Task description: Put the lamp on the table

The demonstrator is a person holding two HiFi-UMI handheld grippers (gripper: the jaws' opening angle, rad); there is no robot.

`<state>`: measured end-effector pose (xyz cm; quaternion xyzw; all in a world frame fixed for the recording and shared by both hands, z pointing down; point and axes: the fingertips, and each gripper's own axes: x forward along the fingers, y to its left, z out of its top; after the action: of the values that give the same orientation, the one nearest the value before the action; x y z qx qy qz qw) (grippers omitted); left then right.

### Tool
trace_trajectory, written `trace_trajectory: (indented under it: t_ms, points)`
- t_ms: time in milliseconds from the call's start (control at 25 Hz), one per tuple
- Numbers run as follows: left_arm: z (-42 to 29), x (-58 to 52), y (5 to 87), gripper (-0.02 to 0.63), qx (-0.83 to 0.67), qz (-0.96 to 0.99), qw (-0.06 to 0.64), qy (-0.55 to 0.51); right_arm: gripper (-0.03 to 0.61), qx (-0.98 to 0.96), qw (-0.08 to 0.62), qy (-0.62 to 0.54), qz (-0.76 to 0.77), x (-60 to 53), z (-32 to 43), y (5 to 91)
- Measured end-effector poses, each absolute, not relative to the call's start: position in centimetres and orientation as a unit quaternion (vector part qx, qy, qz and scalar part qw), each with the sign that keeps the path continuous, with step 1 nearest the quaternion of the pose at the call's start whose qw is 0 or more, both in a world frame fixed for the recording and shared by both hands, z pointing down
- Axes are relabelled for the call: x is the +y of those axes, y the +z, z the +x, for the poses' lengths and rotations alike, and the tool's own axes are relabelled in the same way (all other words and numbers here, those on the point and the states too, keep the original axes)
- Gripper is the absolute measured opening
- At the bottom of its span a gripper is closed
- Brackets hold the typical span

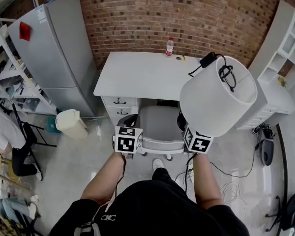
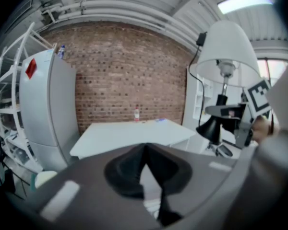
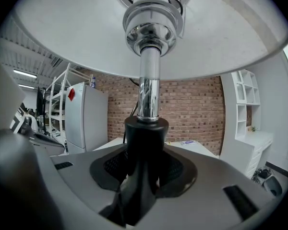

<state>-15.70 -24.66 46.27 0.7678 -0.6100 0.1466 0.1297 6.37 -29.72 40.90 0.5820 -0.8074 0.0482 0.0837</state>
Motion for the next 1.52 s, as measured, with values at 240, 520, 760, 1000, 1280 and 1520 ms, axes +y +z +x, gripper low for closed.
trace_trajectory:
  t_ms: [240,520,760,1000,1280,1520]
  points:
    - [-14.4,-33.3,45.9,0.002,-0.612,0.764,0.13,0.156,0.132,-0.819,0.088,0.04,0.566,-39.4,6.4,40.7]
    - [-14.6,-41.8,47.2,0.002,-0.633,0.742,0.153,0.158,0.132,-0.836,0.096,0.043,0.539,-49.8,6.0,42.3]
    - [-15.2,-47.7,47.5,0.002,-0.654,0.722,0.161,0.156,0.132,-0.851,0.105,0.037,0.513,-57.5,4.6,44.3]
    - [-16.9,-52.1,48.9,0.002,-0.67,0.705,0.169,0.161,0.132,-0.866,0.11,0.044,0.487,-63.7,1.2,47.4]
    - [-19.6,-56.3,51.9,0.002,-0.681,0.685,0.191,0.171,0.131,-0.873,0.115,0.064,0.469,-69.7,-3.0,52.7]
    - [-22.1,-59.7,53.7,0.002,-0.687,0.677,0.196,0.179,0.132,-0.868,0.122,0.086,0.473,-75.0,-5.6,57.4]
